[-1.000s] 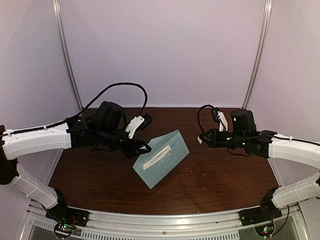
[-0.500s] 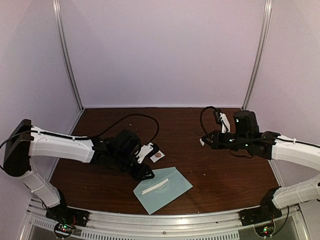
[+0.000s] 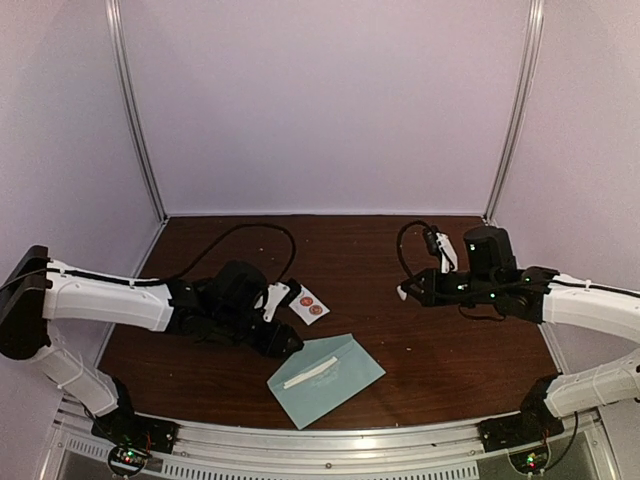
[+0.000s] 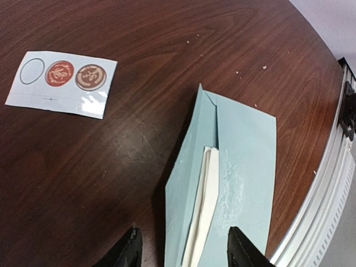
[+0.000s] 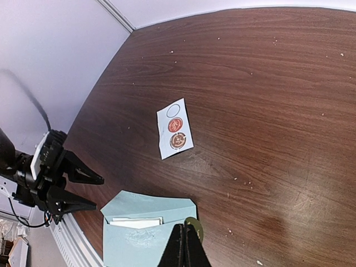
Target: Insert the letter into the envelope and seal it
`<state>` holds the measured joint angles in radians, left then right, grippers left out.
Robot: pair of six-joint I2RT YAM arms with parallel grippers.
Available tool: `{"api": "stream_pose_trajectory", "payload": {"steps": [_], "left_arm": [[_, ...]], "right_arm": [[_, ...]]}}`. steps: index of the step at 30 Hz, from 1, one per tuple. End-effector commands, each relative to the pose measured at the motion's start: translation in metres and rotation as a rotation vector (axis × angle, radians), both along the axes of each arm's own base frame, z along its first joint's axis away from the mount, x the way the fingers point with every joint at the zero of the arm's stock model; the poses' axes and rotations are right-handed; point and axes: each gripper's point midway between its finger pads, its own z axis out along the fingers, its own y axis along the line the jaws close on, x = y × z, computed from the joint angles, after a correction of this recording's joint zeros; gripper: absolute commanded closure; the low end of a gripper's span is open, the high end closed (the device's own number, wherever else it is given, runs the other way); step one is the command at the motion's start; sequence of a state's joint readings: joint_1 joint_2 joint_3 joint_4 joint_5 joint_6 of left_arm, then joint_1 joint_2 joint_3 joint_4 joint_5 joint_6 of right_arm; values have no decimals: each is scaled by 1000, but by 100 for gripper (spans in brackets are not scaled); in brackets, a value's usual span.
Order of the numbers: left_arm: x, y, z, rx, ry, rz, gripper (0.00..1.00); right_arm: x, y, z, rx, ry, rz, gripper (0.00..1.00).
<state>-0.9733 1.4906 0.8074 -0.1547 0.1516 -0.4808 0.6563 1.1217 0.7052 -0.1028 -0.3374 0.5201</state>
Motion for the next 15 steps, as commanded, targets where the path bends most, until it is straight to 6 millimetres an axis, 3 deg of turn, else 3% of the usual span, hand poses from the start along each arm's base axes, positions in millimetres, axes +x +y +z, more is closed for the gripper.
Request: {"api": "stream_pose_trajectory", "payload": {"steps": [1,9,15], "left_arm": [[29,20,4,-48,14,183,49],[37,31,-32,25,95,220,70],[27,19,-42,22,115,125,78]], "right_arm": [[-6,5,1,13,-11,35,100],[-7,9,2,29,-18,41,100],[-8,10,-2,23,-10,44,100]]}}
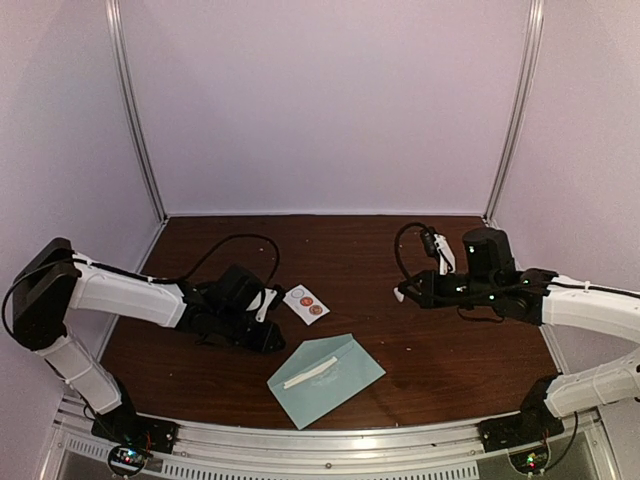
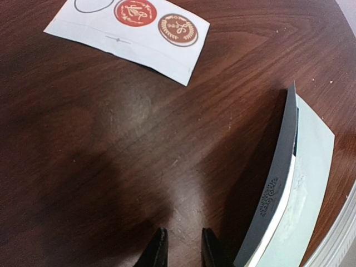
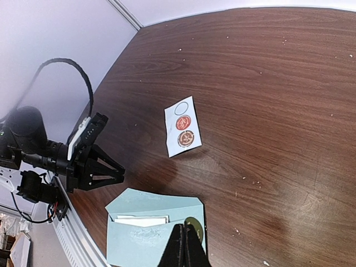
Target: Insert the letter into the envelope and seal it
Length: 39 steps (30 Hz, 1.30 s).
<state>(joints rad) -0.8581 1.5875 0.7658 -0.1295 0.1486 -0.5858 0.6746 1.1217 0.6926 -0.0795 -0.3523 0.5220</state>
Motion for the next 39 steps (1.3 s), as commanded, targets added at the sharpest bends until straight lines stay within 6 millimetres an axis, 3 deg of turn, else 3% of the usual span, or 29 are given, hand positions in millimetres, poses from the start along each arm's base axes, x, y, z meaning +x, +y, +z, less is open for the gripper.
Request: {"api": "stream_pose_trajectory", "payload": {"steps": [1,7,28,39], "left_arm": [[-5,-19,3,-47,-8,-91,80],[-21,-39,7,-52,-26,-183,82],[-42,-76,32,-95,-99,-233,87],[-65,-80,17,-105,-39,-252,93]], "right_arm": [[-2,3,-2,9,-8,13,100],[-1,5,-3,11,-6,18,100],[-5,4,-8,6,-3,23,100],[-9,7,-12,8,5,46,100]]}}
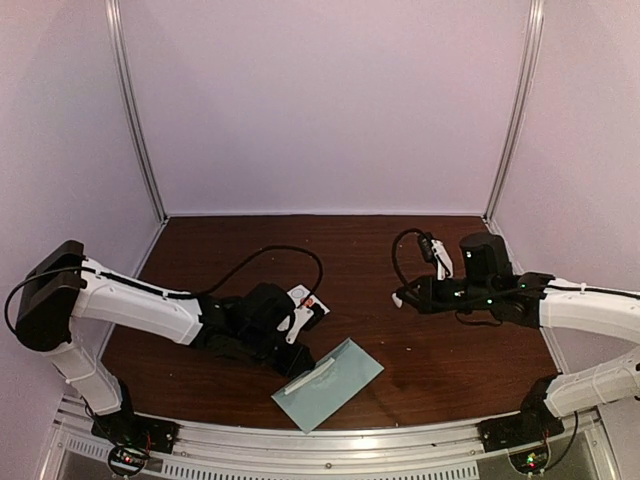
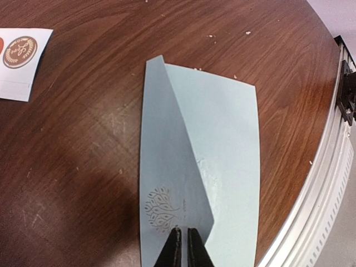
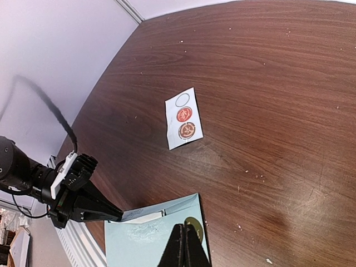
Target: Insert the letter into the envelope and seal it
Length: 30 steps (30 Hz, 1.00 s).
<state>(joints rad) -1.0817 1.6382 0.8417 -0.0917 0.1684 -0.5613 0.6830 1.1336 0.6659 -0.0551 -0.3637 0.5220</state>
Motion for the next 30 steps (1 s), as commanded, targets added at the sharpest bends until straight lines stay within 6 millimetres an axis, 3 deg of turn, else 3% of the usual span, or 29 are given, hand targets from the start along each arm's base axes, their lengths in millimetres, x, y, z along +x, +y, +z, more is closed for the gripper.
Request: {"api": "stream_pose_trajectory", "payload": {"steps": [1,10,15,24,30], "left_arm": [[-5,-11,1,-55,14,-3,94],[-22,-2,-23,-36,72,-5,95],[-25,2,-37,-19,87,0,96],[-28,9,-51,15,108,11,96],[-28,11,-54,25,108,18,96]], "right_arm": [[-6,6,-1,14,-10,33,100],[-22,21,-13,-4,4,90,100],[-35,45,-17,38,4,140,100],[-60,90,-51,23,33,230,100],[-75,110,-79,-56,39,296,100]]}}
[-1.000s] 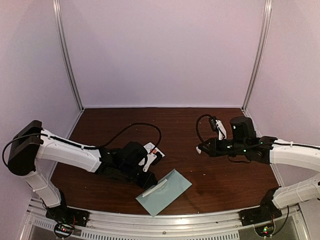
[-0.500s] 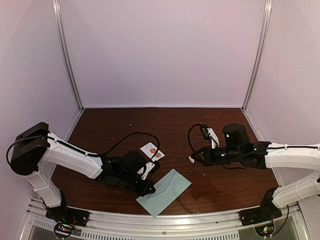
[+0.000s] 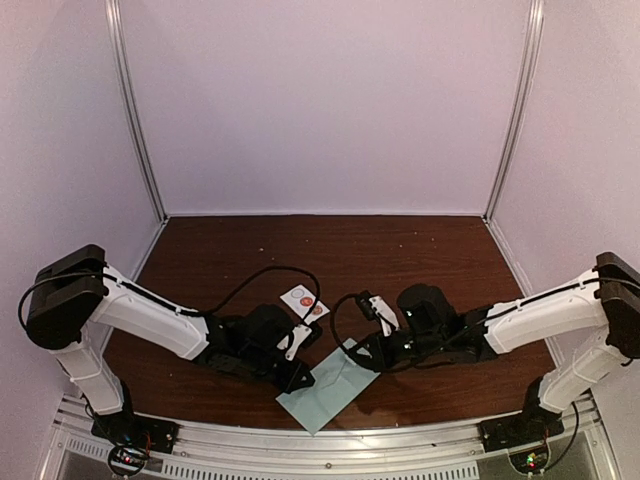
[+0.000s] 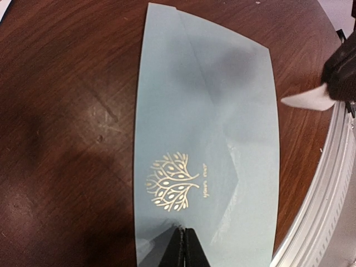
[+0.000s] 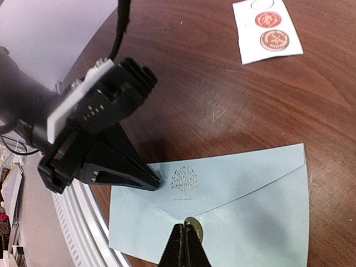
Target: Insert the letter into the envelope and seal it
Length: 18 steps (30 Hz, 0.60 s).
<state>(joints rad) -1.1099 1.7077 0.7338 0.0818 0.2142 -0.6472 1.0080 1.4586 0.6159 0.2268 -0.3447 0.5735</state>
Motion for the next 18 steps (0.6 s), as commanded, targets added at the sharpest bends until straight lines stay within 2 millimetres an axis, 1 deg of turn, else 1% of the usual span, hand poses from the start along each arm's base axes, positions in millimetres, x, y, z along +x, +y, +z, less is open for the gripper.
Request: {"api": "stream_pose_trajectory", "payload": {"steps": [1,4,8,14,18], "left_arm": [[-5,10,-16,47,19,8,97],[-5,9,-16,46,20,8,97],[-5,9,-16,49,19,8,97],[-5,9,-15,50,17,6,98],[-5,9,-15,50,17,6,98]], "right_arm": [[0,18,0,0,-54,23,100],[-3,24,-9,-25,-57,41,100],[-4,30,-13,-38,-72,51,100],[-2,33,-20,-62,-95,51,100],[-7,37,-27,-80,-96,71,100]]}}
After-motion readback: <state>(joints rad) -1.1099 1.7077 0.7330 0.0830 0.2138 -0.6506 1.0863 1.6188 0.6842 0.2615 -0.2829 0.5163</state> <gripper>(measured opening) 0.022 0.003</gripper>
